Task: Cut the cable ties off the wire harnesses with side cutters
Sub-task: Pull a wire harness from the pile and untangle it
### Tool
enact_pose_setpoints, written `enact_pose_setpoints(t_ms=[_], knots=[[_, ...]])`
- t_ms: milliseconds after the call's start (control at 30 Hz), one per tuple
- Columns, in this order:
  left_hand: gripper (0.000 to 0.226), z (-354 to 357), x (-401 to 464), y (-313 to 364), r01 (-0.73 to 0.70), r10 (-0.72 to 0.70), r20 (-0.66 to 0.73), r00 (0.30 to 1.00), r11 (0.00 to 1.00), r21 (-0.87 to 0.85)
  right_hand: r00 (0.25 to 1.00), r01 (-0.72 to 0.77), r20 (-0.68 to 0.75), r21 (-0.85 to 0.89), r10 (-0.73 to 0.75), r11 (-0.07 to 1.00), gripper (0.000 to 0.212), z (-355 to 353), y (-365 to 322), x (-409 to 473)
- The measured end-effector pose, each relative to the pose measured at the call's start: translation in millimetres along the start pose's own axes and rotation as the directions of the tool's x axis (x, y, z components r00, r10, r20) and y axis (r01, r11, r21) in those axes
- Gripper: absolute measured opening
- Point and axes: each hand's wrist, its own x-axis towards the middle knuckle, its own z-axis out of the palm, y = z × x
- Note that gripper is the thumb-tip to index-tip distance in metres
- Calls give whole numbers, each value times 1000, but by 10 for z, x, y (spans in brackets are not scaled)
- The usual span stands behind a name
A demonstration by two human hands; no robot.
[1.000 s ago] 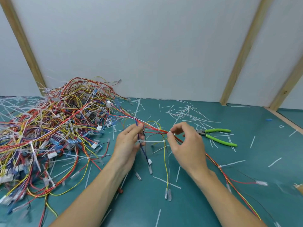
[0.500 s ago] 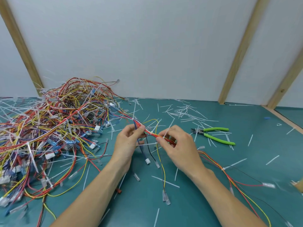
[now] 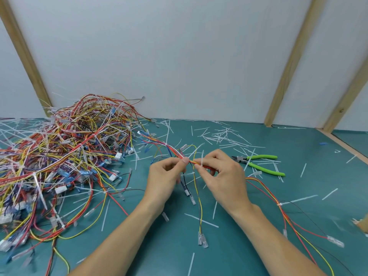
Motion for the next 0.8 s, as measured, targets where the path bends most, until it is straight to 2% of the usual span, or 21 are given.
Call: enact_pose_setpoints(t_ms=[167,467,667,800], knots=[[17,-6,0,18,59,-53,58,997,992,-111,998,-29,59,33,27,999,15,-8,-18,11],[10,1,5,8,71,-52,132,990,987,-144,991,-81,113,145,65,986,19,16,-12,-5],[13,5,26,-12,96,-85,72,994,982,-161,994,-75,91,136,63,988,24,52,12,0],[18,-28,29,-10,97,-84,83,993,980,-175,994,-41,107,131,27,991,31,65,-2,0]])
